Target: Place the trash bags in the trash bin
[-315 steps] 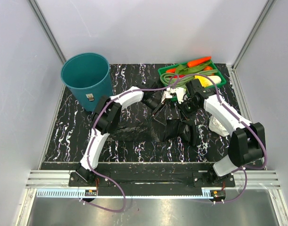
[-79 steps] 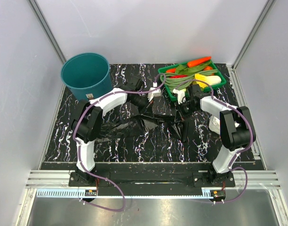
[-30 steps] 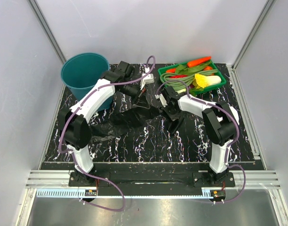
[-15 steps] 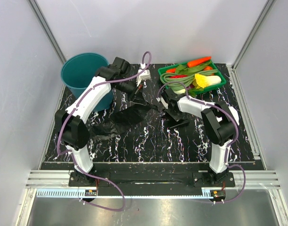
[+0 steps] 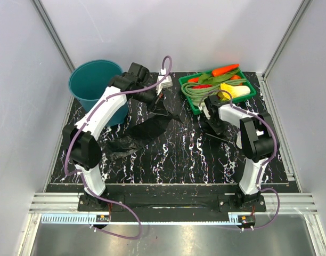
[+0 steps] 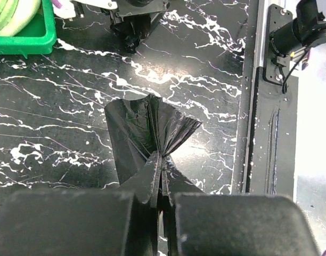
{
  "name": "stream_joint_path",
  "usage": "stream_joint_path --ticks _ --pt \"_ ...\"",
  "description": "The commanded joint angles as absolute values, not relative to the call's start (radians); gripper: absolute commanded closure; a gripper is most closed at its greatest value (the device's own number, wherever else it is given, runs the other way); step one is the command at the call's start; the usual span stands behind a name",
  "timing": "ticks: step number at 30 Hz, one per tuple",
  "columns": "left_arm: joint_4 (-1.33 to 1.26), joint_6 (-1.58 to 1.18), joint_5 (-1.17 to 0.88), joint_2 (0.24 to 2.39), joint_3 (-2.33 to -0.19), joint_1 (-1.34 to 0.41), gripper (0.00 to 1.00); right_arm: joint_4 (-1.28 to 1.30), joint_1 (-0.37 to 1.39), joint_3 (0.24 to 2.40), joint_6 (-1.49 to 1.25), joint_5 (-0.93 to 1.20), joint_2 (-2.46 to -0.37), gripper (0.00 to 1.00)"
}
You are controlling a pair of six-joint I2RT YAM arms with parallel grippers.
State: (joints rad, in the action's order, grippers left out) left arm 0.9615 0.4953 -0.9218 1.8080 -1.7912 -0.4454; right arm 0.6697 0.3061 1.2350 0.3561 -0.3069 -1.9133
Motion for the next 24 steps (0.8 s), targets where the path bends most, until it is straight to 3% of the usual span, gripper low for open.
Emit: stream_joint_path --ticks 1,4,7,8,14,24 --pt "0.885 0.469 -0.902 1.818 -1.815 -0.466 1.00 0.701 0.302 1.282 0.383 -0.282 -1.873 0.85" --pt "0.882 0.468 -0.894 1.836 -1.828 -0.472 1.00 0.712 0.302 1.290 0.388 -0.279 -1.830 0.65" --pt "0.882 0.465 -0.896 1.853 -1.844 -0.476 1.00 0.741 0.296 1.311 0.382 -0.264 -1.778 0.37" --pt "0.879 0.463 -0.894 1.858 -1.847 -0.474 1.00 0.753 0.292 1.324 0.379 -0.250 -1.764 0.34" --pt "0.839 0.423 -0.885 1.881 -1.864 -0.482 1.00 0.853 0.272 1.403 0.359 -0.137 -1.697 0.29" --pt "0.805 0.371 -0.884 1.905 -1.890 -0.494 1.00 0.979 0.189 1.491 0.380 0.151 -1.632 0.31"
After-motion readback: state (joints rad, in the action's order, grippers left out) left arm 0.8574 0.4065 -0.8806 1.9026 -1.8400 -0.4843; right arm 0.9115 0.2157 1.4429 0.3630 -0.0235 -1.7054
